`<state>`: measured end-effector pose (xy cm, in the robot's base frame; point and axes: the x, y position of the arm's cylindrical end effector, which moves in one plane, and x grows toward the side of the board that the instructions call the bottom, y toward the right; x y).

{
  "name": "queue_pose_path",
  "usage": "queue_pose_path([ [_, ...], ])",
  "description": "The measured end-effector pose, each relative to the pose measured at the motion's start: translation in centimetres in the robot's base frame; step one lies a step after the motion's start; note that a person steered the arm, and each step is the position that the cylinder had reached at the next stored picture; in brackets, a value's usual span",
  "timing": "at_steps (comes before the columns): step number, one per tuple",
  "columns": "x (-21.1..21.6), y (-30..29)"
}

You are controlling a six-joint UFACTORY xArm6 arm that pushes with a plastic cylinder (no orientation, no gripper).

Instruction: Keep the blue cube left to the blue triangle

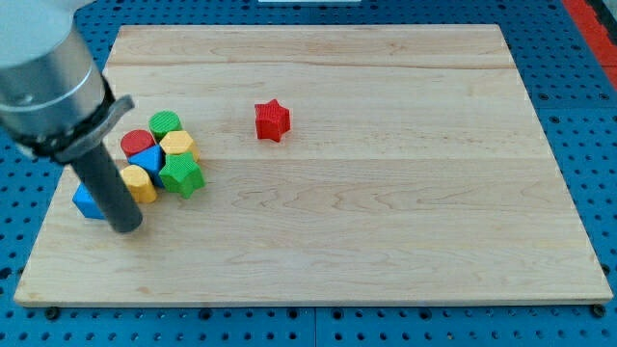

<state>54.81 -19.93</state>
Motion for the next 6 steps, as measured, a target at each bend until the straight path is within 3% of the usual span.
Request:
queue_pose_path([
  [2,-0.6,-7.3],
  [6,-6.9,-6.1],
])
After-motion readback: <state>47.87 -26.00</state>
